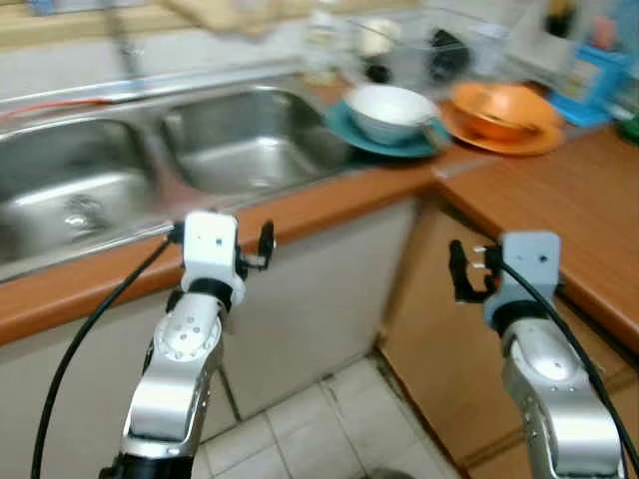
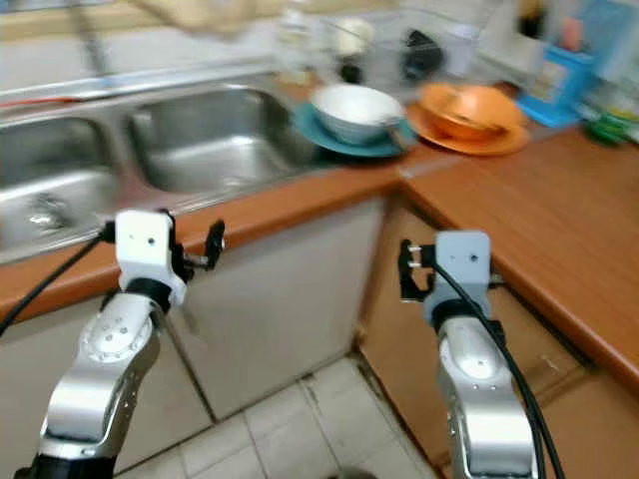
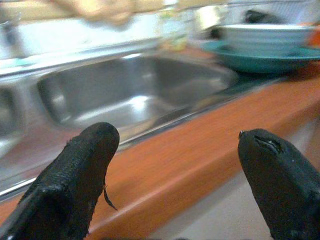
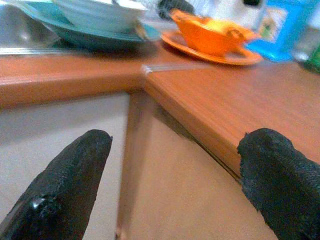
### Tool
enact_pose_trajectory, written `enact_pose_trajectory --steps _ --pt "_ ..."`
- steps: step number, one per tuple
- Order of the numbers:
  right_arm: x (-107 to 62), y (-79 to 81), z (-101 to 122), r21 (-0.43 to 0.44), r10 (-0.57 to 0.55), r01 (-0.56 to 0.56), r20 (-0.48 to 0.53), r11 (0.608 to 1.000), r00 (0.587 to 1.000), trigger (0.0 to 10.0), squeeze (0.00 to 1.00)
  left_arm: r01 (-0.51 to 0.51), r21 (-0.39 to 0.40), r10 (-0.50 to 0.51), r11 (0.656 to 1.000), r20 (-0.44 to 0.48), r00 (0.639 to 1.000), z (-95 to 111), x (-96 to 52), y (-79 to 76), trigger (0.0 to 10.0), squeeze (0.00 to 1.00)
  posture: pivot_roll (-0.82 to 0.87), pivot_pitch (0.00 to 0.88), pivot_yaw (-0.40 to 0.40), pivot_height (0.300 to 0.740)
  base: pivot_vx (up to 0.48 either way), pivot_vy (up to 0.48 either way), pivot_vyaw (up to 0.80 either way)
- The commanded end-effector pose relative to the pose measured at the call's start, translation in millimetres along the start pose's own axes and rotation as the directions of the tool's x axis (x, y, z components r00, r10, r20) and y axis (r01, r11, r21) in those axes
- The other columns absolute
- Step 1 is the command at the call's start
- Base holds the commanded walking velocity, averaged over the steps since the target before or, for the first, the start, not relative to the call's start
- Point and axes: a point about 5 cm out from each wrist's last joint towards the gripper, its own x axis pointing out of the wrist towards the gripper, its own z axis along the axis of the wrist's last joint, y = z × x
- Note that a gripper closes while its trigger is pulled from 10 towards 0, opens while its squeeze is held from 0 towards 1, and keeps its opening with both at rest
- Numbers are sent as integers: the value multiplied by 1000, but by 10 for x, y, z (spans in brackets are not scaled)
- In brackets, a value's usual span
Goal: Kitchen organization
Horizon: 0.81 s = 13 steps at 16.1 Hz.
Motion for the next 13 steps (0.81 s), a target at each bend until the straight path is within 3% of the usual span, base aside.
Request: enact_pose_trajectory --steps 1,3,13 --pt "-23 -31 19 -7 -4 4 2 1000 1000 10000 1000 54 -5 -54 999 23 998 33 -14 -85 10000 0 -149 0 12 740 0 0 -756" --pt "-32 -47 4 6 -5 5 -3 1000 1000 10000 1000 65 -24 -64 998 34 997 49 -12 -91 10000 0 -150 0 10 740 156 0 -663" --pt "-30 -14 22 6 62 -62 13 998 998 10000 1000 60 -34 -58 998 50 997 52 20 -90 10000 0 -151 0 -1 740 447 0 0"
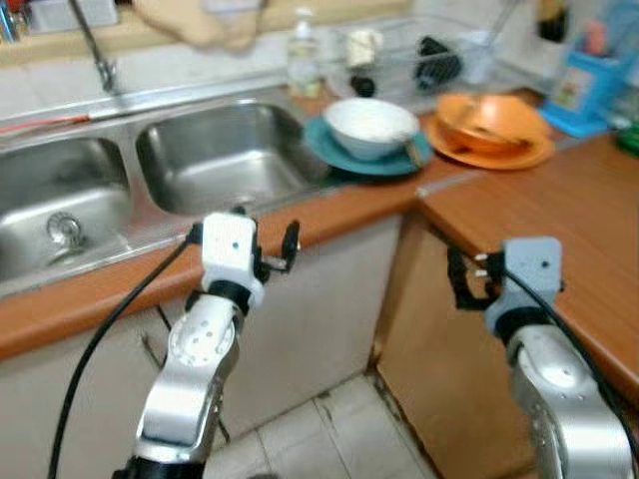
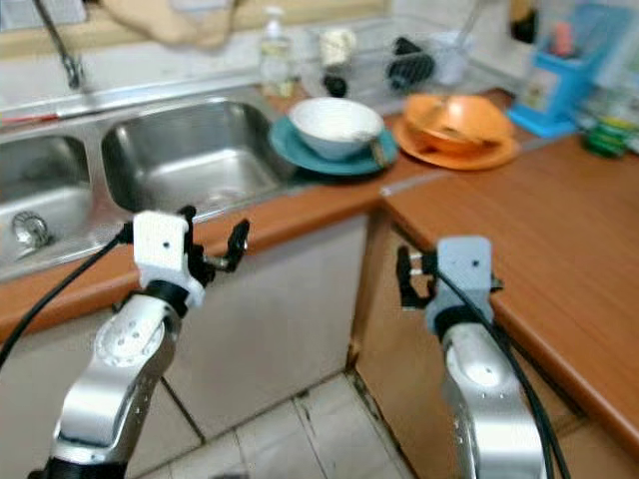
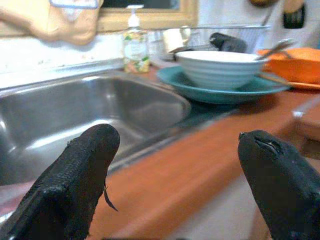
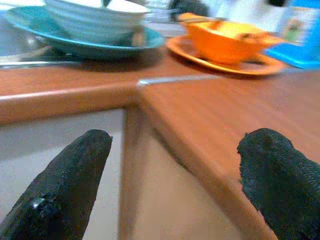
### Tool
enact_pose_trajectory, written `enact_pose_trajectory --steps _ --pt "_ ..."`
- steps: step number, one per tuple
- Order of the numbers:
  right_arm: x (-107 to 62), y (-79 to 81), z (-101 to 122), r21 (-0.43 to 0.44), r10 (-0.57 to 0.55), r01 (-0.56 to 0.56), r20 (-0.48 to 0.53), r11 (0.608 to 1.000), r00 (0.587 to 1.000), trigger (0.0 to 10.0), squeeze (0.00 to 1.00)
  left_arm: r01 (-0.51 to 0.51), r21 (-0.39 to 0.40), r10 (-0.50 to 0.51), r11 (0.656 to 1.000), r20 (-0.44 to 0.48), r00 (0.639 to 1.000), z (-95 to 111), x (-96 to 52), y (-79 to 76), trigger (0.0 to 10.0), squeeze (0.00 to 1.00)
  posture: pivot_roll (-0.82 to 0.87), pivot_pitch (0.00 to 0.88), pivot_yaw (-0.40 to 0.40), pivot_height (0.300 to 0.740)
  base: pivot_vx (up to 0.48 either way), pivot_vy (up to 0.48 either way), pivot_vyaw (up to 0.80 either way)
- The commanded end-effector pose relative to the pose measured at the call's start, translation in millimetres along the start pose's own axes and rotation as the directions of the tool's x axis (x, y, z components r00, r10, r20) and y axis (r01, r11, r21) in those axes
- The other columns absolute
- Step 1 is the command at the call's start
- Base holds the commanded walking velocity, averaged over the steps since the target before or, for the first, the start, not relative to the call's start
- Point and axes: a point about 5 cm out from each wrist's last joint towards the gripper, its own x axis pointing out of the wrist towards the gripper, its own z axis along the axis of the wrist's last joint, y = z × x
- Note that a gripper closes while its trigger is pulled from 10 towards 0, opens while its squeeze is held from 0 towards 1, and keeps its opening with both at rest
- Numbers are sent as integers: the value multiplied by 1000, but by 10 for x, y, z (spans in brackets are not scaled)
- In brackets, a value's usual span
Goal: Kitchen organization
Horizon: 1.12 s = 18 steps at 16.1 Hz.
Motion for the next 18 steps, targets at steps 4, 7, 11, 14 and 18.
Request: enact_pose_trajectory --steps 4,7,11,14,18 --pt "32 76 67 -73 113 -110 38 991 993 10000 1000 -21 16 21 1000 14 1000 31 34 41 10000 0 -142 0 -1 740 480 0 356" --pt "17 78 47 -29 87 -86 47 996 995 10000 1000 -18 23 18 1000 17 1000 37 41 54 10000 0 -141 0 5 740 470 0 533" --pt "-26 61 8 -22 71 -70 38 997 997 10000 1000 14 -8 -14 1000 5 1000 11 29 15 10000 0 -148 0 12 740 109 0 0" --pt "-39 45 3 -14 59 -59 37 998 998 10000 1000 23 -8 -23 1000 -2 1000 -1 34 -6 10000 0 -154 0 14 740 0 0 0" --pt "-20 7 22 -21 45 -44 47 999 998 10000 1000 20 -8 -20 1000 0 1000 2 48 -9 10000 0 -156 0 7 740 0 0 0"
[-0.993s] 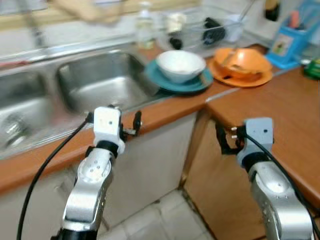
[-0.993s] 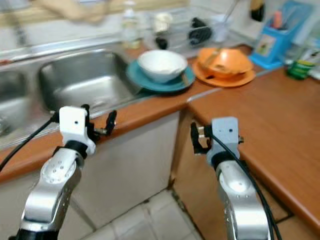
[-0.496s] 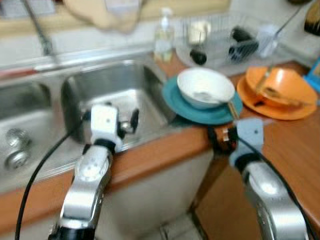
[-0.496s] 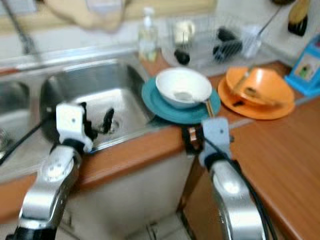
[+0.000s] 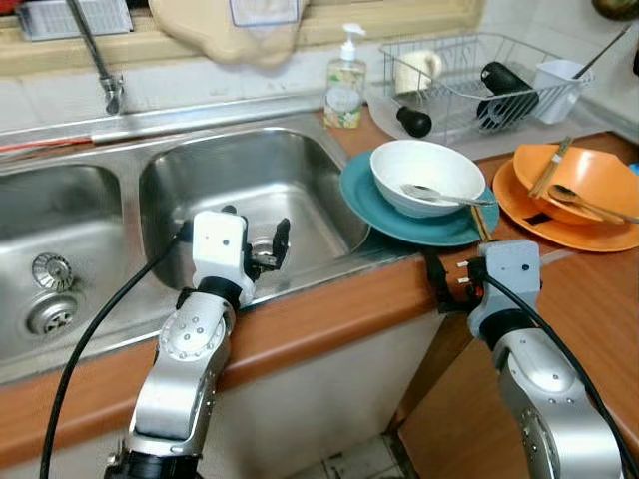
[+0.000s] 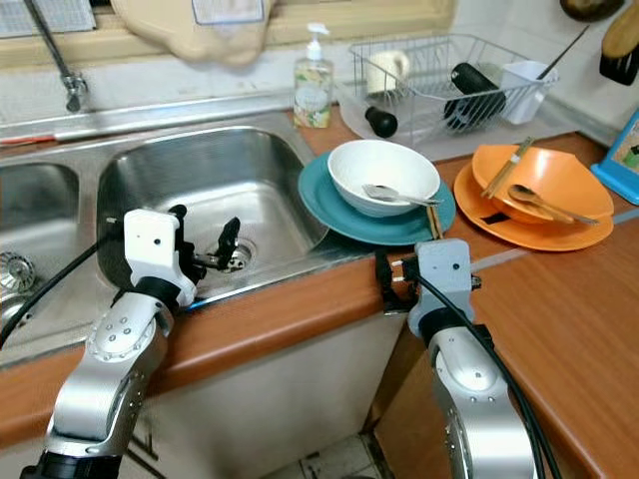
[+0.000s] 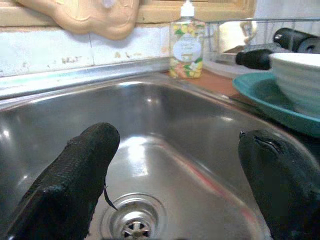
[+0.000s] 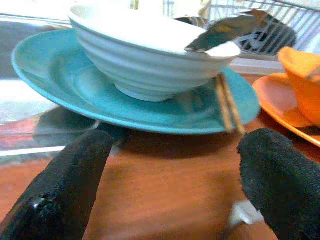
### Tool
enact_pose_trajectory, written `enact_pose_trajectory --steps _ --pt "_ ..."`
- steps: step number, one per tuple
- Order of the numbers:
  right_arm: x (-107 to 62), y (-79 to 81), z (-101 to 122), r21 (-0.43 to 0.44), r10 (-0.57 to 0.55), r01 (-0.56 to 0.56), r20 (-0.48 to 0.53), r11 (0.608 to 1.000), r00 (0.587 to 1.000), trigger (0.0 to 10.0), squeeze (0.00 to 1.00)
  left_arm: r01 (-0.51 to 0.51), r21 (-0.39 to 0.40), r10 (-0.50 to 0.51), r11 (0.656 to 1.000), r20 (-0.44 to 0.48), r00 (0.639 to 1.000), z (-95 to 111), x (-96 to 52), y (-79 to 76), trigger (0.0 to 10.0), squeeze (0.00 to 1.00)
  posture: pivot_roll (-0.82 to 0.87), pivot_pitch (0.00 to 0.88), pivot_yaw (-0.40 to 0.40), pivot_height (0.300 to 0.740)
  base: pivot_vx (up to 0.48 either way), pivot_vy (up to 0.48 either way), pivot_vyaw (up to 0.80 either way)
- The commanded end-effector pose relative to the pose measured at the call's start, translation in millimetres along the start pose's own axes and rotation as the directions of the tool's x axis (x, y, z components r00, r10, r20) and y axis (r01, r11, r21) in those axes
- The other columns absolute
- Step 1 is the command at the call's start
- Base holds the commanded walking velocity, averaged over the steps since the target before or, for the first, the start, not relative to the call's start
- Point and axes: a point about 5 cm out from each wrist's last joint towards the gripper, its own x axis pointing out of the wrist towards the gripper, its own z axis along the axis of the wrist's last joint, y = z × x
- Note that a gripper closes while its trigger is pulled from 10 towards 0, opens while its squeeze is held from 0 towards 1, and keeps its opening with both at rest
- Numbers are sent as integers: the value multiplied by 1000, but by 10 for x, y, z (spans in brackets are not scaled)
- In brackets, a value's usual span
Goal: Kitchen organization
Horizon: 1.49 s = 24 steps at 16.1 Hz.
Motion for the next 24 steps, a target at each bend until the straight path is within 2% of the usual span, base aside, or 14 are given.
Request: enact_pose_trajectory --steps 1,7,10,11,12,13,14,15,17,18,20,21,22,24 --pt "8 -50 45 -8 -20 20 21 1000 1000 10000 1000 11 2 -11 1000 2 1000 10 14 -26 10000 0 -156 0 7 740 0 0 0" --pt "11 -82 80 -8 -23 23 47 1000 999 10000 1000 -3 10 3 1000 -27 1000 -28 35 -35 10000 0 -160 0 5 740 0 0 0" --pt "6 -135 135 22 -63 62 87 998 994 10000 1000 -13 23 14 1000 -30 999 -30 38 -20 10000 0 -158 0 4 740 0 0 0" --pt "13 -189 168 43 -50 45 120 998 992 10000 0 9 16 -8 1000 -26 1000 -19 41 -25 10000 0 -162 0 5 740 0 0 0" --pt "13 -215 180 61 -25 17 135 998 990 10000 0 30 8 -30 1000 -25 999 -14 39 -37 10000 0 -161 0 5 740 0 0 0" --pt "-8 -267 204 62 71 -82 153 995 986 10000 0 87 -6 -87 996 -20 996 1 35 -69 10000 0 -165 0 8 740 0 0 0" --pt "-20 -320 222 51 93 -102 159 993 983 10000 0 107 -7 -107 994 -17 994 7 33 -81 10000 0 -165 0 8 740 0 0 0" --pt "-29 -376 246 70 108 -121 171 990 979 10000 0 129 6 -129 992 -14 992 17 36 -89 10000 0 -165 0 9 740 0 0 0" --pt "-45 -599 400 127 76 -109 243 986 967 10000 0 168 76 -169 983 2 986 41 44 -86 10000 0 -170 0 11 740 0 0 0" --pt "-54 -646 450 146 77 -120 269 982 960 10000 0 185 80 -186 980 2 983 46 41 -86 10000 0 -173 0 15 740 0 0 0" --pt "-63 -672 558 204 108 -181 325 962 940 10000 0 236 82 -236 968 0 972 58 23 -102 10000 0 -181 0 22 740 0 0 0" --pt "-53 -656 610 239 142 -232 342 943 929 10000 0 294 75 -296 953 6 955 84 -8 -138 10000 0 -185 0 25 740 0 0 0" --pt "-32 -648 624 249 158 -249 337 936 928 10000 0 335 70 -337 940 12 942 103 -27 -167 10000 0 -185 0 26 740 0 0 0" --pt "44 -658 590 219 167 -234 285 947 944 10000 0 398 80 -400 914 17 916 129 -41 -214 10000 0 -188 0 30 740 0 0 0"
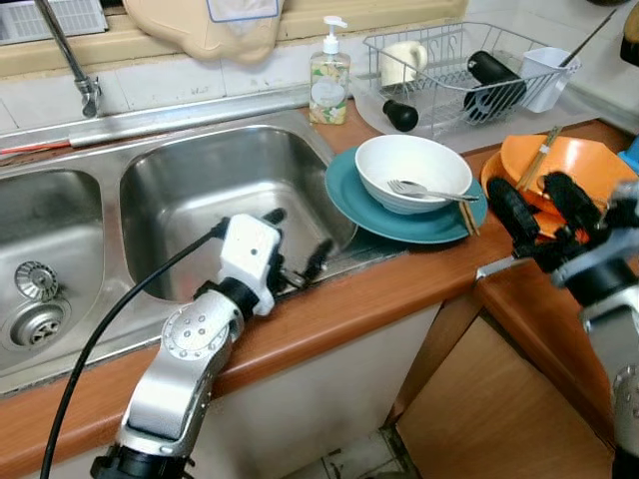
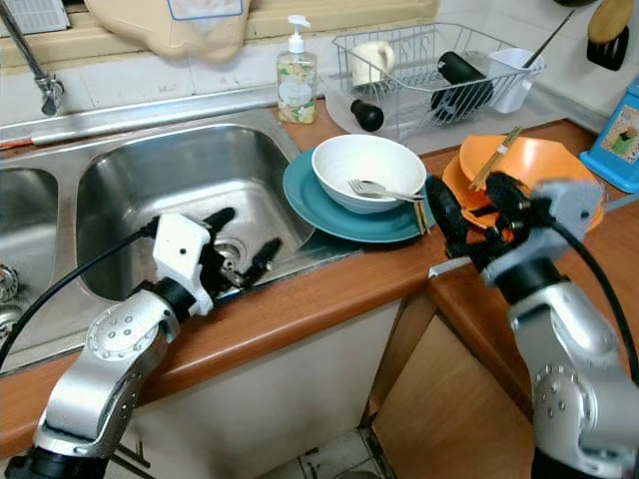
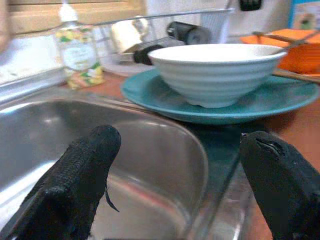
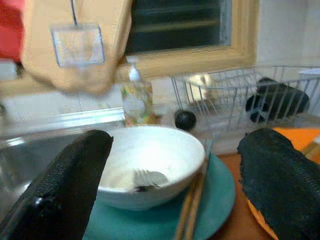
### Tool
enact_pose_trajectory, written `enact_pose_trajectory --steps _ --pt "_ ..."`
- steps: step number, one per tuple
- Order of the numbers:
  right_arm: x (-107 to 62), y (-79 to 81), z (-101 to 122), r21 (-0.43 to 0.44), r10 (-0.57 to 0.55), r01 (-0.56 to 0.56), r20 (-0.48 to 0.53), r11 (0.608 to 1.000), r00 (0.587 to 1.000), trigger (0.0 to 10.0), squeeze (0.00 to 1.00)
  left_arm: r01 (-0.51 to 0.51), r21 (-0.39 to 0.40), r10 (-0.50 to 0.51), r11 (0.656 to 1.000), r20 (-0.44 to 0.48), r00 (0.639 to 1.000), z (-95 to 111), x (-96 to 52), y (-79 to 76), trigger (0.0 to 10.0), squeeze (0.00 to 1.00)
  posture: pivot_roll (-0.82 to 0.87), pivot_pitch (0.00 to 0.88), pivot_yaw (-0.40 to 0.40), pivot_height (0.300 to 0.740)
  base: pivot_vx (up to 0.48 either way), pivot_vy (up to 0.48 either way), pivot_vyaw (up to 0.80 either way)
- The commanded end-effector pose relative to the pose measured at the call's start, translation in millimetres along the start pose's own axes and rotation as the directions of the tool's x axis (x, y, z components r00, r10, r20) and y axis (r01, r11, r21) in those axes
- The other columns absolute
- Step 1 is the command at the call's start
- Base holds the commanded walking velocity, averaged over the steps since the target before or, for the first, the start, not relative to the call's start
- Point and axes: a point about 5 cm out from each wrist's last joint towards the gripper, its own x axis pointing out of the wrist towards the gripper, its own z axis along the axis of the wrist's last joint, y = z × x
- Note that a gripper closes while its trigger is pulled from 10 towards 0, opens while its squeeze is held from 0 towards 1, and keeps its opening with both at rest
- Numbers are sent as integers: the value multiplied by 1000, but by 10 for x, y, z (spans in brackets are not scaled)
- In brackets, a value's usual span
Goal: Kitchen organization
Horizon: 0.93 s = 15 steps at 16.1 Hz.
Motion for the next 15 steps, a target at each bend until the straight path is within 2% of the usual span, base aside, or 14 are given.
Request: enact_pose_trajectory --steps 1,3,6,7,9,12,15 --pt "39 -19 -40 -24 1 -2 -36 1000 999 10000 0 56 15 -56 998 25 998 78 18 -42 10000 0 -189 0 30 740 0 0 0" --pt "114 -58 -39 -89 -30 26 -47 996 998 10000 0 72 21 -72 997 28 997 96 35 -61 10000 0 -185 0 31 740 0 0 0" --pt "179 -31 -76 -65 -15 11 -68 998 998 10000 0 86 23 -87 996 29 996 111 30 -83 10000 0 -166 0 24 740 0 0 0" --pt "198 -14 -82 -21 0 -2 -59 1000 998 4275 0 89 22 -89 996 31 995 122 27 -90 10000 0 -157 0 19 740 0 0 0" --pt "227 -1 -82 87 25 -22 -41 996 999 0 0 93 21 -94 995 34 995 134 14 -108 10000 0 -148 0 13 740 0 0 0" --pt "260 -21 -93 150 38 -30 -47 988 998 0 0 101 21 -102 995 30 994 128 7 -130 10000 0 -141 0 7 740 0 0 0" --pt "288 -7 -133 149 67 -53 -90 987 994 0 0 101 23 -102 995 28 994 132 0 -131 10000 0 -139 0 4 740 0 0 0"
